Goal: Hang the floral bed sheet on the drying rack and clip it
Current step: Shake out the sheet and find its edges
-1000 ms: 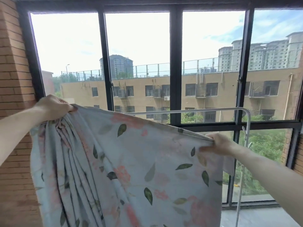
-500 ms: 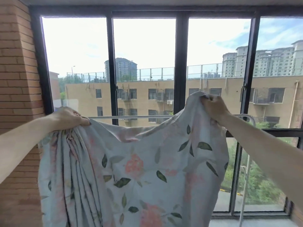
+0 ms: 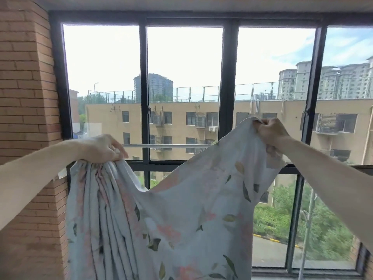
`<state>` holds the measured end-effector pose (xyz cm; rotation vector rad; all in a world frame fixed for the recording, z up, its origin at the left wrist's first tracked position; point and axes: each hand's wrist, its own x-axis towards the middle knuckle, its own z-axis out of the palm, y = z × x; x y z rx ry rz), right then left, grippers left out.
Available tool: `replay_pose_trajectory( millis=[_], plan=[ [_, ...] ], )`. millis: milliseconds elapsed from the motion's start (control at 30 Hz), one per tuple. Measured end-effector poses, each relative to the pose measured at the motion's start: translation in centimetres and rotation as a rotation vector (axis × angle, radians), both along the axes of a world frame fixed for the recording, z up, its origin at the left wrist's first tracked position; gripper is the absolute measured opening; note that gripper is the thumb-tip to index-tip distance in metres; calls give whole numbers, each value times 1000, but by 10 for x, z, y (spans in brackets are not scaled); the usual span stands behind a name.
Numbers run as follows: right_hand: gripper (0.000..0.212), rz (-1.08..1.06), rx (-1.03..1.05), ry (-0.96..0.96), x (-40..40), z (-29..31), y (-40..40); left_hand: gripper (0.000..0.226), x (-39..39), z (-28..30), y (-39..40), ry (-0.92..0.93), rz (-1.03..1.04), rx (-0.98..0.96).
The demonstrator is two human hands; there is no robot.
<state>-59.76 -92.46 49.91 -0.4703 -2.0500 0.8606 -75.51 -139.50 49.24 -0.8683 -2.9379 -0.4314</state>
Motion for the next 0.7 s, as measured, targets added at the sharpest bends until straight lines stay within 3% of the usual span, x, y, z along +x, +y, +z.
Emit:
replay_pose_trajectory(
  millis=[67,233,367,500,567,700],
  plan=[
    [41,-41,4,-50,1,-2,9,22,2,-5,3,-37,-24,-17],
    [37,-179,153,-123,19,-16,37,68,-1,-12,1,-121,-89,-99],
    [33,-213,184,-135,40,-33,47,53,10,-11,-4,-251,-89,-132],
    [49,-114,179,-193,61,-46,46,38,-4,-18,-4,-184,27,187],
    [44,-45,201,-280,68,-52,44,32,-17,-19,-4,-144,151,372],
    [36,76,262,-499,70,-69,52,51,-67,-22,-8,-112,270,494]
  ],
)
